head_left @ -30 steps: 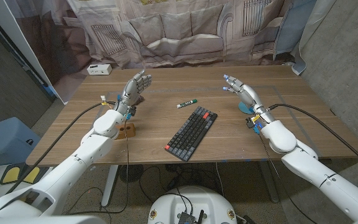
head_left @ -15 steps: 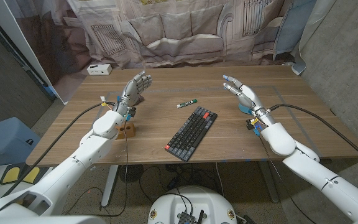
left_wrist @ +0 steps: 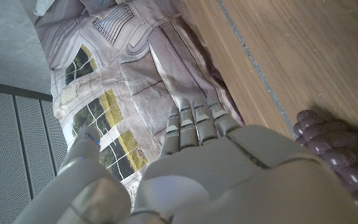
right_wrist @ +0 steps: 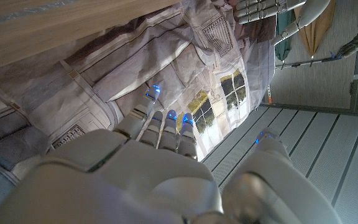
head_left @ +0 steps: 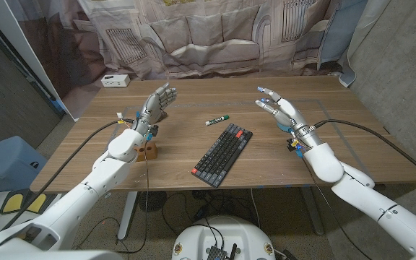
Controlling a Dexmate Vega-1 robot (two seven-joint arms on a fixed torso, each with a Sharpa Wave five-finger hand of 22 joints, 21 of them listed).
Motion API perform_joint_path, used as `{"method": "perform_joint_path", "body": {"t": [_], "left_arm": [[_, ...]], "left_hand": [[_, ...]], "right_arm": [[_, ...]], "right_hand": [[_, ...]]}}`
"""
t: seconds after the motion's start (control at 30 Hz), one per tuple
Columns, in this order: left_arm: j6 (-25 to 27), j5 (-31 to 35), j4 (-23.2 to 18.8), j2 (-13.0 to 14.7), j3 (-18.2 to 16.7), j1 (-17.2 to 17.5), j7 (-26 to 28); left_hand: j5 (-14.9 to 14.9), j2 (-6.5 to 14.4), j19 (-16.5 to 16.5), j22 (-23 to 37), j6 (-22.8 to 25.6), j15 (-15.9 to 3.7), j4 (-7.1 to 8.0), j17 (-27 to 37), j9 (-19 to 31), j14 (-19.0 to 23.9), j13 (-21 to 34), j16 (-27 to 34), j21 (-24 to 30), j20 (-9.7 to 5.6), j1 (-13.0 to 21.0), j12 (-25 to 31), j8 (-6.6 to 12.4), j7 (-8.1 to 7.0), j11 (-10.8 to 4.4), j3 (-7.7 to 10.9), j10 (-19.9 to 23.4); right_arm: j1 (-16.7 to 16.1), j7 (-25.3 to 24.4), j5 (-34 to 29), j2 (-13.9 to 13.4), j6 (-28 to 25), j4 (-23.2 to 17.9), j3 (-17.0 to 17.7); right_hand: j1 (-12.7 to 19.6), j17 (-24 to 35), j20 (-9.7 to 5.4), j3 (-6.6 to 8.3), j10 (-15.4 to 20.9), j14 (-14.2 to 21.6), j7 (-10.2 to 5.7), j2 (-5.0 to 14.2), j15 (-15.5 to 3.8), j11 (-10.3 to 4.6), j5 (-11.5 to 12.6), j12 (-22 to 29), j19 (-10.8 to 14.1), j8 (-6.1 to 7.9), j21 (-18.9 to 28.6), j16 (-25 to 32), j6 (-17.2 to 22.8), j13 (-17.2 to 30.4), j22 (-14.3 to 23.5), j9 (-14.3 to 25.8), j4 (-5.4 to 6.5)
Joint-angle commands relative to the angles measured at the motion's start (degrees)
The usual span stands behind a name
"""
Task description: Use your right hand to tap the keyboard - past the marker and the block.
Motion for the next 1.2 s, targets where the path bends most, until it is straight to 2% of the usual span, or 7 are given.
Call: {"method": "perform_joint_path", "body": {"t": [0.03,0.43,0.63,0.87,1.1,1.13,1.2], "left_arm": [[-1.2,-2.0,1.4,-1.9,0.0,-0.2,-1.1],[-1.4,-1.8,2.4,-2.6,0.7,-1.0,-1.7],[-1.0,-1.4,2.0,-2.4,0.8,-1.1,-1.5],[-0.4,-1.2,1.4,-2.1,1.0,-0.9,-1.2],[0.0,-1.1,1.0,-1.8,1.0,-0.8,-1.2],[0.2,-1.1,0.9,-1.8,1.0,-0.8,-1.1],[0.5,-1.5,1.0,-1.8,1.2,-0.9,-1.5]], "left_hand": [[-0.2,0.2,0.8,0.2,0.7,-0.01,-0.3,0.2,0.3,0.8,0.1,-0.1,-0.3,-0.17,0.5,0.0,0.23,0.09,0.0,0.23,0.9],[-0.2,0.5,1.0,0.2,0.9,0.05,-0.4,0.1,0.3,0.9,0.1,-0.3,-0.4,-0.05,0.7,-0.2,0.12,0.17,-0.01,0.39,0.9],[-0.3,0.7,0.9,0.2,1.0,0.06,-0.44,0.1,0.3,0.8,0.1,-0.4,-0.4,-0.03,0.9,-0.3,0.11,0.22,-0.05,0.49,0.8],[-0.3,0.9,0.9,0.2,1.1,0.31,-0.49,0.1,0.4,0.7,0.1,-0.5,-0.5,0.01,1.0,-0.4,0.06,0.18,0.13,0.58,0.8],[-0.3,1.0,0.5,0.2,1.1,1.1,-0.54,0.2,0.4,0.6,0.1,-0.6,-0.7,0.51,1.1,-0.5,-0.04,0.49,0.23,0.68,0.9],[-0.3,1.1,0.5,0.2,1.1,1.13,-0.55,0.2,0.4,0.6,0.1,-0.6,-0.7,0.57,1.1,-0.6,-0.05,0.46,0.26,0.68,0.9],[-0.3,1.1,0.5,0.2,1.1,1.31,-0.56,0.2,0.4,0.5,0.2,-0.6,-0.7,0.64,1.2,-0.6,-0.07,0.46,0.13,0.7,0.8]], "right_arm": [[-1.2,-7.0,-12.5,-1.5,-4.8,-2.4,0.1],[-1.9,-6.7,-15.1,-4.1,-9.0,-5.3,-0.6],[-1.9,-5.8,-16.1,-5.2,-11.5,-6.7,-1.1],[-1.6,-4.8,-16.9,-6.0,-14.1,-8.0,-2.0],[-1.1,-1.0,-15.4,-7.4,-16.7,-10.2,-2.3],[-0.9,0.7,-14.7,-7.9,-17.5,-10.9,-2.3],[-0.5,4.0,-12.3,-8.6,-18.4,-11.7,-2.3]], "right_hand": [[0.8,0.2,-0.14,0.32,0.8,0.6,-0.22,0.22,-0.18,-0.03,0.6,0.5,0.6,0.47,0.3,0.0,1.0,0.3,0.1,0.1,-0.45],[1.0,0.2,-0.37,0.39,1.0,0.6,-0.44,0.29,-0.38,-0.08,0.7,0.5,0.6,0.57,0.3,-0.1,1.4,0.3,0.1,0.1,-0.58],[0.9,0.3,-0.17,0.33,0.1,-1.3,-1.04,0.33,0.02,-0.2,0.9,0.0,-1.5,0.45,-0.5,-0.9,1.5,0.4,0.1,0.1,-0.61],[-0.2,0.7,1.9,-0.06,-1.4,-4.6,-3.23,0.47,1.19,-1.51,1.0,-0.6,-6.4,0.84,-1.2,-1.3,3.3,0.4,0.2,0.1,-0.24],[-0.6,0.8,3.3,-0.21,-3.4,-6.9,-4.62,0.54,2.07,-1.25,1.1,-1.1,-9.8,1.33,-1.2,-1.5,5.7,0.5,0.3,0.1,-0.27],[-0.6,0.8,3.81,-0.21,-4.6,-8.4,-5.08,0.74,2.42,-1.76,1.1,-1.2,-12.7,2.05,-1.2,-1.5,9.0,0.5,0.3,0.1,-0.4],[-0.8,0.7,3.67,-0.39,-7.2,-12.2,-5.15,0.74,2.98,-1.23,0.8,-1.5,-18.5,1.5,-1.5,-1.9,9.7,0.4,0.3,0.0,-0.6]]}}
